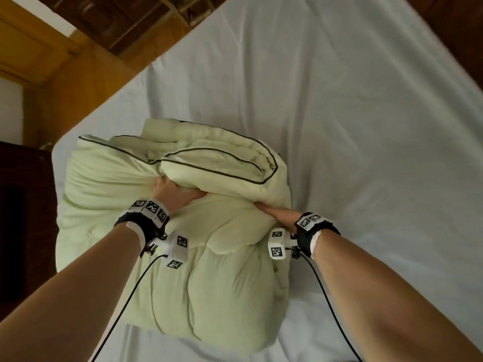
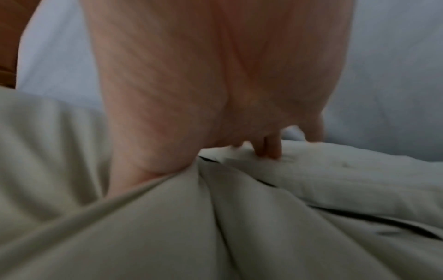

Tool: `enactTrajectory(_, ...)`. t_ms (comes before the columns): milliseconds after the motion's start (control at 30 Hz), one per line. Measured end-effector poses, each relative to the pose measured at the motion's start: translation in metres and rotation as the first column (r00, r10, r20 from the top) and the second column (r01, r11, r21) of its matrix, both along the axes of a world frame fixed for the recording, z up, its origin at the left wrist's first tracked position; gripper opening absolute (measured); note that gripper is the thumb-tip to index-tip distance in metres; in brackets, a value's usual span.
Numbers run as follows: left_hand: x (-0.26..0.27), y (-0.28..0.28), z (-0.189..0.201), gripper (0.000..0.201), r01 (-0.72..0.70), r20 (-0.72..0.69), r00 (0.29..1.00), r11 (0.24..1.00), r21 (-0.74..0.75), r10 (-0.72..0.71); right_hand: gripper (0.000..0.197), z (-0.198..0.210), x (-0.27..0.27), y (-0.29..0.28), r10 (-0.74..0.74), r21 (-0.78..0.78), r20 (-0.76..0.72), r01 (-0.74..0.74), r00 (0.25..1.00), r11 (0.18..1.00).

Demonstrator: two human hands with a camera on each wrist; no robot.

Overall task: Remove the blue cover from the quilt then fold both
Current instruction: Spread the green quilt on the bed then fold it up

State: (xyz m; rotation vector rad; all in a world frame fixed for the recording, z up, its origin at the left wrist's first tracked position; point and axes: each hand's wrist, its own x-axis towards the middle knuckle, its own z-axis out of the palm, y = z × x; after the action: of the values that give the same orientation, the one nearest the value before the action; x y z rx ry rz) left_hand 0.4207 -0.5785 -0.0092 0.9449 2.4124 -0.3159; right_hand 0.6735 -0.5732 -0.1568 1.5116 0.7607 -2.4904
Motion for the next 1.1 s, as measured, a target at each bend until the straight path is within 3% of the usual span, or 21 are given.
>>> enactTrajectory(33,0.000,-0.002,0.000,0.163,-0.023,0.007,1.000,1.000,0.009,0.023,0.151,-0.011,-0.003,-0.002,-0.033,0.047,0.020,0.032,0.999,0.998)
enactTrajectory(133,0.006,-0.008,0.002,0.159,-0.058,0.026,0.998,0.998,0.020,0.058,0.146,-0.020,-0.006,-0.005,-0.176,0.228,0.130,0.144,0.976,0.963)
enactTrajectory(267,0.008,-0.014,0.007,0.138,-0.041,0.040,0.998,0.999,0.028,0.040,0.143,-0.028,-0.002,-0.005,-0.215,0.197,0.049,0.202,0.975,0.959)
enactTrajectory(400,0.005,-0.034,0.017,0.123,-0.085,0.132,0.989,0.987,0.135,0.067,0.087,-0.013,0.001,-0.004,-0.077,0.143,-0.054,0.084,0.996,0.986)
enactTrajectory(500,-0.015,-0.059,0.035,0.110,-0.190,0.154,0.972,0.978,0.082,0.176,0.098,0.004,-0.010,-0.016,0.045,0.243,-0.053,-0.031,0.998,0.970)
enactTrajectory(600,-0.039,-0.102,0.068,0.072,-0.226,0.055,0.972,0.974,-0.026,0.227,0.092,0.039,-0.027,-0.043,0.123,0.329,-0.085,-0.088,0.989,0.940)
enactTrajectory(633,-0.046,-0.121,0.082,0.067,-0.239,0.035,0.970,0.970,-0.044,0.240,0.095,0.053,-0.034,-0.055,0.137,0.365,-0.100,-0.092,0.986,0.926)
enactTrajectory(733,-0.073,-0.183,0.120,0.096,-0.289,0.002,0.957,0.956,-0.042,0.289,0.122,0.084,-0.063,-0.098,0.225,0.496,-0.111,-0.142,0.968,0.857)
enactTrajectory(800,-0.086,-0.230,0.142,0.107,-0.276,-0.096,0.960,0.950,-0.148,0.264,0.124,0.103,-0.080,-0.128,0.282,0.544,-0.098,-0.185,0.955,0.818)
enactTrajectory(867,-0.100,-0.275,0.168,0.090,-0.294,-0.130,0.954,0.934,-0.201,0.272,0.121,0.138,-0.092,-0.159,0.321,0.560,-0.044,-0.243,0.946,0.792)
enactTrajectory(900,-0.108,-0.296,0.182,0.066,-0.374,-0.033,0.927,0.918,-0.133,0.373,0.118,0.149,-0.099,-0.175,0.343,0.573,-0.024,-0.268,0.939,0.775)
enactTrajectory(967,-0.133,-0.339,0.212,0.006,-0.647,0.295,0.750,0.750,0.139,0.592,0.112,0.173,-0.115,-0.204,0.409,0.594,0.027,-0.344,0.912,0.727)
enactTrajectory(1000,-0.144,-0.360,0.227,0.009,-0.766,0.418,0.636,0.593,0.247,0.648,0.106,0.183,-0.125,-0.217,0.439,0.605,0.071,-0.389,0.896,0.695)
enactTrajectory(1067,-0.164,-0.395,0.258,0.012,-0.891,0.585,0.453,0.338,0.302,0.672,0.084,0.193,-0.148,-0.240,0.446,0.605,0.135,-0.430,0.885,0.670)
enactTrajectory(1100,-0.172,-0.410,0.270,0.030,-0.914,0.628,0.406,0.303,0.271,0.664,0.076,0.200,-0.159,-0.252,0.402,0.604,0.129,-0.393,0.906,0.693)
